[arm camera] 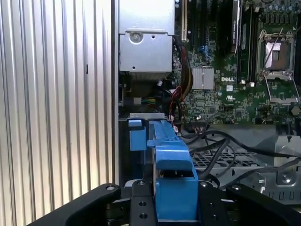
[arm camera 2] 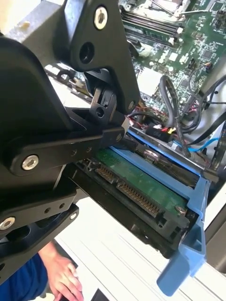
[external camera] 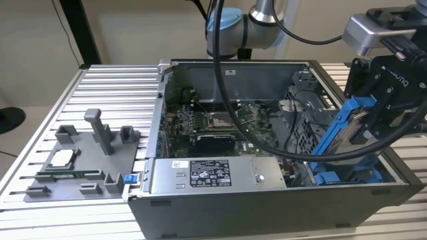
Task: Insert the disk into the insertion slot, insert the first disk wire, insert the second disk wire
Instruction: 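Insert the disk into the insertion slot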
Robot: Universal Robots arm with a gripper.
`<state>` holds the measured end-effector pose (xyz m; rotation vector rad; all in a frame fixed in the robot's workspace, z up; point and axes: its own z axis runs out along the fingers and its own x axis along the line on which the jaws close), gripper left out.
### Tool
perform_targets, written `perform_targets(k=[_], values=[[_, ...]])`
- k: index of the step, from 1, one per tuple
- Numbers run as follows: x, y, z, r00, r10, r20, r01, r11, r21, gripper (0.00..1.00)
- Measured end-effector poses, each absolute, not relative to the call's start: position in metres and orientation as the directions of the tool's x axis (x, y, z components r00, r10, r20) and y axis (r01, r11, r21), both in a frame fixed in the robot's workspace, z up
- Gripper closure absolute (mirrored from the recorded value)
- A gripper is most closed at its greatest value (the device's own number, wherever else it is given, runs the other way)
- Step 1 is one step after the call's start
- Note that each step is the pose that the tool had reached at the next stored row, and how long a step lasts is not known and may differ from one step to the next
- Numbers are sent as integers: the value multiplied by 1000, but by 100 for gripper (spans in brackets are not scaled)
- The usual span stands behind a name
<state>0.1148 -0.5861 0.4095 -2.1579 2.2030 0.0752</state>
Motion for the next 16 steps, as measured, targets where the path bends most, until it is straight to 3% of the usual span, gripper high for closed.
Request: perform_targets(k=[16], values=[[115,-585,385,-26,-997,-76,-1000,26,-3,100]])
